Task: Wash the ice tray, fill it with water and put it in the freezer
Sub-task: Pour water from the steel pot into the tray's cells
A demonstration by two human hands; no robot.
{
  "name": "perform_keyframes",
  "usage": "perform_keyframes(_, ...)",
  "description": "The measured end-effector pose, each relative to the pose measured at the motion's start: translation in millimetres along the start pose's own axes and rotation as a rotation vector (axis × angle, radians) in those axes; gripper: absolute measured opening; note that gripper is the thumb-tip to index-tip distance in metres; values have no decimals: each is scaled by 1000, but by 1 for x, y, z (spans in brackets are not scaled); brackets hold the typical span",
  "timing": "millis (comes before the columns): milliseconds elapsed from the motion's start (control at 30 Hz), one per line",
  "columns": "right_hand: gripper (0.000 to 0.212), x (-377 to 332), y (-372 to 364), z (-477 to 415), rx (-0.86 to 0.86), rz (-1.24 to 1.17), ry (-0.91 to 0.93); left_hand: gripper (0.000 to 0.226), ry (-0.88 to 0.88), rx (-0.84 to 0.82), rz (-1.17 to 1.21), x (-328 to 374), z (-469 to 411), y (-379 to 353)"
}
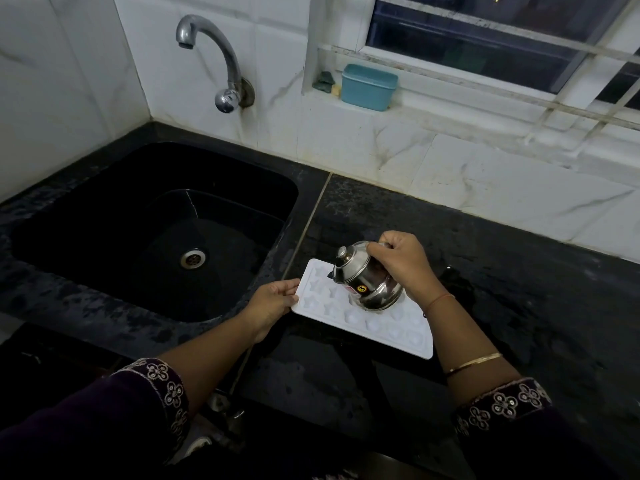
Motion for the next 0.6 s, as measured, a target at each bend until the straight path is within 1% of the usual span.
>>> perform_keyframes(333, 36, 5, 0, -1, -2, -21, -2, 43, -8, 5, 19, -1, 0, 0)
perform_keyframes(433, 35, 11, 1, 0, 7, -101, -24, 42, -8, 5, 24, -1, 1, 0)
perform_keyframes(600, 43, 23, 2, 4, 21, -277, -59, 41, -11, 9, 43, -3, 1, 1)
Point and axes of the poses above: each hand's wrist, its own z-axis away from the middle knuckle, its own y-axis out of the back of the hand, x = y × z, the point moved 6 cm from there along -z, towards the middle knuckle, and after that the axes turned 10 degrees about -x, right-handed, at the moved point
